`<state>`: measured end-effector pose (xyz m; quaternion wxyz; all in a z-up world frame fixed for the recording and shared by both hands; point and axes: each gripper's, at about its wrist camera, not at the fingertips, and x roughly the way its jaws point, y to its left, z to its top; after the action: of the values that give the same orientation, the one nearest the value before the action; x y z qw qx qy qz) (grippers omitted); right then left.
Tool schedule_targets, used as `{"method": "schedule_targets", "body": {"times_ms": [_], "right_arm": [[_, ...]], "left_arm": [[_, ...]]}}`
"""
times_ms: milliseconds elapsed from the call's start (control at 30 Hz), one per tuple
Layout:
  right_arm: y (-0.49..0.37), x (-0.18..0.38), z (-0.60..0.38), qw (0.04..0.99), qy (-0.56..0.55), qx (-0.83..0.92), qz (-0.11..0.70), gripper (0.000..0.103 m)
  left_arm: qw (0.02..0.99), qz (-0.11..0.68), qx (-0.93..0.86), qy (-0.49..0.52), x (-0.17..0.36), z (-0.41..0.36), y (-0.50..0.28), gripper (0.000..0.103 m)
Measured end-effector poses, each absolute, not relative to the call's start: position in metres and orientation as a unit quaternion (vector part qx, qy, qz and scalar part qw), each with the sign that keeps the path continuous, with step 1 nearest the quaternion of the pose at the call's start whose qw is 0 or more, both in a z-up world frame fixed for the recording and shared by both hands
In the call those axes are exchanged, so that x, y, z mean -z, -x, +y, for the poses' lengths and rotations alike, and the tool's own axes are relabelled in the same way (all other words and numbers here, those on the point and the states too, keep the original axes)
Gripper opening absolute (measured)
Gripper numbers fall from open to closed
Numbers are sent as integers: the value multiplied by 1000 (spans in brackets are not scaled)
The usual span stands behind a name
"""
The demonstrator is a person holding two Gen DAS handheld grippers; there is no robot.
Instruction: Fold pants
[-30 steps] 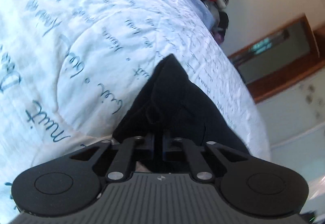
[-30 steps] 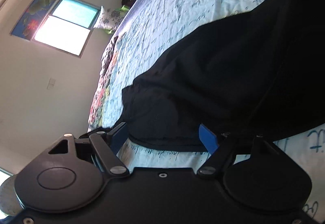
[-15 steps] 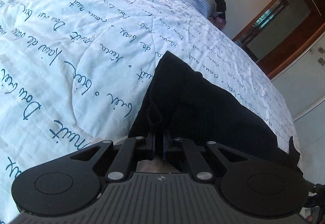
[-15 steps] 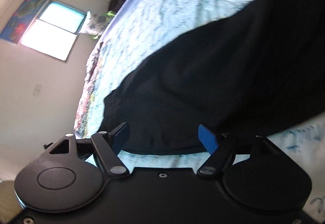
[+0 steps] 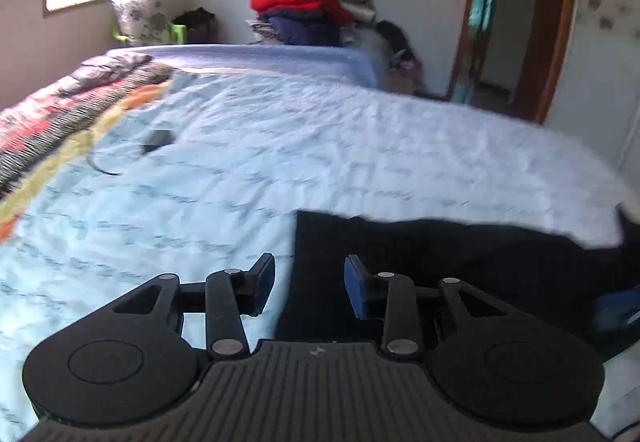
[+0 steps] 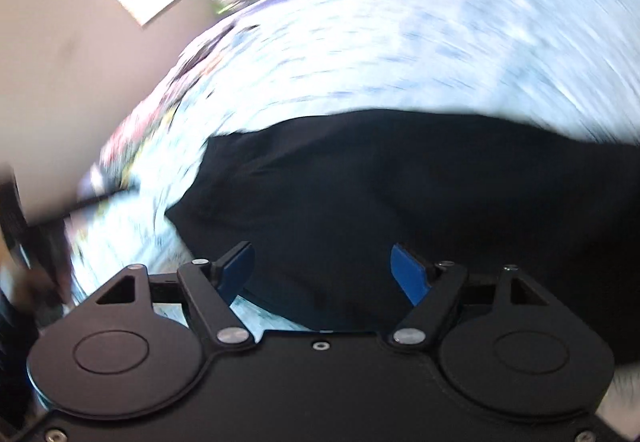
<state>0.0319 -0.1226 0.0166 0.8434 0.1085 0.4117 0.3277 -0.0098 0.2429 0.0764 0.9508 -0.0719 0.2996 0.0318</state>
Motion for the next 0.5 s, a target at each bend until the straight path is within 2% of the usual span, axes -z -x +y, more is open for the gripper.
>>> {"method": "schedule_targets", "body": {"times_ms": [67, 167, 200, 233, 267, 367, 400, 433, 500], "right_arm": [[-41, -11, -85, 841, -67, -350, 408, 77], [-51, 10, -36, 824, -13, -365, 433, 78], [-48, 22, -29, 817, 6, -366, 447, 81], [-36, 26, -29, 828, 30, -373, 417, 85], [-25, 30, -30, 826, 55, -381, 413, 93], [-1, 23, -40, 829, 99, -380, 399, 93], [-3, 14, -48, 832, 66, -378, 402, 93], [-8, 3, -62, 832, 18, -385, 399, 93], [-16, -12, -80, 838, -49, -390, 378, 93]], "left_arm": [[944, 301, 46, 128, -68, 227, -13, 51], [921, 366, 37, 126, -29, 213, -60, 52], [912, 393, 16, 112, -10, 216, -72, 42], [908, 403, 15, 113, 4, 222, -77, 29], [912, 394, 24, 114, 9, 226, -74, 29], [913, 394, 23, 100, -1, 227, -69, 29], [915, 391, 20, 99, -7, 225, -67, 31], [917, 385, 21, 98, -11, 222, -65, 43], [918, 385, 33, 94, -8, 215, -64, 58]]}}
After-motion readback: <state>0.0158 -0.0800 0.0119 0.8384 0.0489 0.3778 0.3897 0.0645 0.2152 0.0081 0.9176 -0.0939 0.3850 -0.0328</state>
